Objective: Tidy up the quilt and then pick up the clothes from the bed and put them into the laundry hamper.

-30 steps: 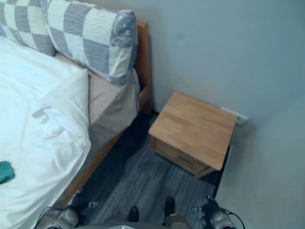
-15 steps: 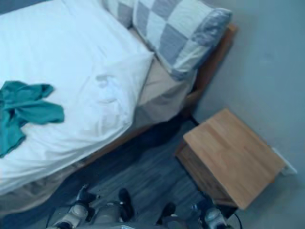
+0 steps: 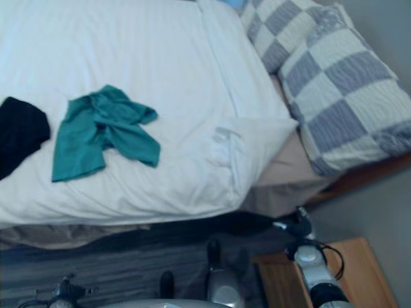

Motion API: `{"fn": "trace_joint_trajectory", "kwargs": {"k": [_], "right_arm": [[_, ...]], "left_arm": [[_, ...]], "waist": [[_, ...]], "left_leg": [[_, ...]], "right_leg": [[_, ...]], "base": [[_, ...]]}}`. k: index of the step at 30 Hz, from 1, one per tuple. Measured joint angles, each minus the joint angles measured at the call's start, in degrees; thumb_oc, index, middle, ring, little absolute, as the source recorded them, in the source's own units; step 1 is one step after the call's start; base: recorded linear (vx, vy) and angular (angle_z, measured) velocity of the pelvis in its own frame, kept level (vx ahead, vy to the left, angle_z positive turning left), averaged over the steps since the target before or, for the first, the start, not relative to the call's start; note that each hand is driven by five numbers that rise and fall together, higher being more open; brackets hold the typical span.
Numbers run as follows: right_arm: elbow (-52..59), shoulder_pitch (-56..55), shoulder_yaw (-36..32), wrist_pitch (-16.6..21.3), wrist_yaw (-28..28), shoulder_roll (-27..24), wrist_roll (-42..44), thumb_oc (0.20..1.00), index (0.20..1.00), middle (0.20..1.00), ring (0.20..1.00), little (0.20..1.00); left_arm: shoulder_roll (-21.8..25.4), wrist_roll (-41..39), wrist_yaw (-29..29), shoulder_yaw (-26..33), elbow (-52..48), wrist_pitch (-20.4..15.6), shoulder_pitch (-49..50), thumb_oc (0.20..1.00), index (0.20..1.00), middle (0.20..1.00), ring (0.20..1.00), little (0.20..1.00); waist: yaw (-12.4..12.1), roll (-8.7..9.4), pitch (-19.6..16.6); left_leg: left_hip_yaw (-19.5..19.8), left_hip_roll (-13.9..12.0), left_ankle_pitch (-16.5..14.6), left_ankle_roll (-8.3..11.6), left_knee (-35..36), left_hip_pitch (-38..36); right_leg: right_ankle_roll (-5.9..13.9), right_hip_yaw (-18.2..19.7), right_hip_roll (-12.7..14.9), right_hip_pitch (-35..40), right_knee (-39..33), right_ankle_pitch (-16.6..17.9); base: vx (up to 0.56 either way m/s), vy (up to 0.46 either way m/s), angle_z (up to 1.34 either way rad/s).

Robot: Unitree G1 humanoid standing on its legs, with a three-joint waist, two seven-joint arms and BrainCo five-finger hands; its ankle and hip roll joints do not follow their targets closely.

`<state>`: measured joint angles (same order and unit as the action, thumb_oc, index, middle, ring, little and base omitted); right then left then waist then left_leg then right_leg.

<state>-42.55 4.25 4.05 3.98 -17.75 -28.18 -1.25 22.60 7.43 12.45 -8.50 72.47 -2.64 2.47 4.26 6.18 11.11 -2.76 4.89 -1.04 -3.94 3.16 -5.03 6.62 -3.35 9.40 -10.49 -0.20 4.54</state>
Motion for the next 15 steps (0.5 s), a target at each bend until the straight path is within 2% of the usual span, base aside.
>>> {"fn": "trace_joint_trajectory", "kwargs": {"k": [1,3,4,5,6,7,8,9,10,11,13,15], "right_arm": [[0.3,0.3,-0.1,0.0,0.0,-1.2,0.0,1.0,1.0,1.0,1.0,1.0],[3.3,1.3,-1.6,0.1,-0.3,-7.7,-1.1,1.0,1.0,1.0,1.0,1.0],[4.0,2.1,-2.1,0.1,-0.6,-8.5,-1.1,1.0,1.0,1.0,1.0,1.0],[5.3,3.3,-2.6,0.1,-0.9,-9.3,-1.1,1.0,1.0,1.0,1.0,1.0],[8.2,4.2,-2.3,0.1,-0.8,-10.9,-1.7,1.0,1.0,1.0,1.0,1.0],[10.5,5.5,-0.9,0.0,-0.8,-12.1,-3.3,1.0,1.0,1.0,1.0,1.0],[15.9,6.5,1.1,0.7,-0.9,-14.7,-4.9,1.0,1.0,1.0,1.0,1.0],[17.8,7.8,2.9,1.0,-0.8,-16.6,-6.2,1.0,1.0,1.0,1.0,1.0],[18.0,9.7,3.6,2.3,-0.7,-18.0,-7.8,1.0,1.0,1.0,1.0,1.0],[19.4,13.2,5.8,2.0,-0.8,-19.4,-8.2,1.0,1.0,1.0,1.0,1.0],[21.7,16.4,8.6,3.3,-0.7,-20.9,-10.0,1.0,1.0,1.0,1.0,1.0],[22.9,24.0,14.4,3.5,-0.7,-22.1,-10.0,1.0,1.0,1.0,1.0,1.0]], "left_arm": [[0.0,0.0,0.0,0.0,-0.3,-0.1,0.1,1.0,1.0,1.0,1.0,1.0],[-0.2,0.0,-0.1,0.3,-2.6,-0.3,2.0,1.0,1.0,1.0,1.0,1.0],[-0.1,0.0,-0.1,0.2,-2.7,-0.3,2.5,1.0,1.0,1.0,1.0,1.0],[-0.2,0.1,-0.1,0.2,-2.7,-0.2,3.6,1.0,1.0,1.0,1.0,1.0],[-1.2,0.3,-0.2,-0.1,-2.8,-0.3,4.7,1.0,1.0,1.0,1.0,1.0],[-2.2,0.8,-0.4,-0.2,-2.8,-0.6,5.1,1.0,1.0,1.0,1.0,1.0],[-3.0,2.0,-1.1,-1.4,-3.7,-1.0,4.9,1.0,1.0,1.0,1.0,1.0],[-3.2,2.9,-1.3,-2.1,-4.8,-1.4,4.7,1.0,1.0,1.0,1.0,1.0],[-3.5,3.0,-1.3,-2.4,-5.1,-2.1,3.5,1.0,1.0,1.0,1.0,1.0],[-3.6,3.8,-1.2,-3.2,-5.8,-2.2,2.7,1.0,1.0,1.0,1.0,1.0],[-3.5,5.0,-1.2,-4.0,-7.3,-2.5,0.9,1.0,1.0,1.0,1.0,1.0],[-3.1,5.1,-1.2,-7.4,-8.9,-2.7,0.6,1.0,1.0,1.0,1.0,1.0]], "waist": [[0.0,-0.29,0.1],[-0.6,-1.6,0.0],[-0.6,-1.41,-0.1],[-0.6,-0.96,-0.2],[-1.6,-1.0,-0.1],[-2.0,-0.9,0.0],[-1.8,0.73,0.9],[-1.5,0.34,0.8],[-1.2,-0.47,0.8],[-1.4,-1.2,1.1],[-0.5,-0.9,1.5],[-0.2,-0.76,2.3]], "left_leg": [[0.0,-0.1,-0.1,0.13,0.1,-0.1],[-0.1,-1.0,-0.6,0.75,1.0,-0.6],[-0.3,-1.0,-0.8,1.12,1.0,-0.9],[-0.7,-1.0,-1.2,1.75,1.1,-1.8],[-2.2,-1.7,-2.2,3.12,0.7,-3.0],[-3.2,-2.0,-2.7,3.8,-1.4,-2.1],[-4.5,-2.4,-5.2,4.22,-5.3,1.6],[-4.4,-3.7,-5.2,3.97,-3.3,2.7],[-4.3,-6.6,-4.5,4.91,0.0,3.5],[-4.4,-9.5,-0.4,8.07,0.7,4.3],[-4.1,-10.4,1.1,8.46,1.7,4.7],[-4.5,-10.1,1.7,8.54,1.7,6.4]], "right_leg": [[0.22,-0.2,0.1,0.5,-0.8,0.2],[-0.06,-0.9,0.3,1.8,-4.9,1.5],[-0.73,-0.6,0.3,1.9,-4.9,3.5],[-2.45,0.2,0.4,2.8,-4.9,8.4],[-1.56,1.1,-0.4,3.8,-5.0,9.1],[-1.67,1.9,-0.8,3.6,-5.0,9.2],[-1.74,3.3,-0.3,2.8,-4.6,9.2],[-1.72,3.3,-0.8,2.1,-4.6,9.1],[-2.05,3.3,-2.6,1.6,-4.6,8.9],[-3.12,2.9,-4.4,1.5,-5.0,7.2],[-3.32,1.5,-4.9,1.1,-5.0,6.3],[-3.3,0.0,-4.3,-1.4,-5.0,6.3]], "base": [[0.23,-0.222,0.43],[0.14,-0.128,0.26],[0.09,-0.079,-0.06],[0.1,-0.103,-0.35],[0.06,-0.091,-0.52],[0.07,-0.121,-0.62],[0.02,-0.052,-0.38],[-0.01,-0.083,-0.24],[-0.05,-0.073,-0.25],[-0.09,-0.095,-0.1],[-0.11,-0.058,0.09],[-0.08,-0.039,-0.15]]}}
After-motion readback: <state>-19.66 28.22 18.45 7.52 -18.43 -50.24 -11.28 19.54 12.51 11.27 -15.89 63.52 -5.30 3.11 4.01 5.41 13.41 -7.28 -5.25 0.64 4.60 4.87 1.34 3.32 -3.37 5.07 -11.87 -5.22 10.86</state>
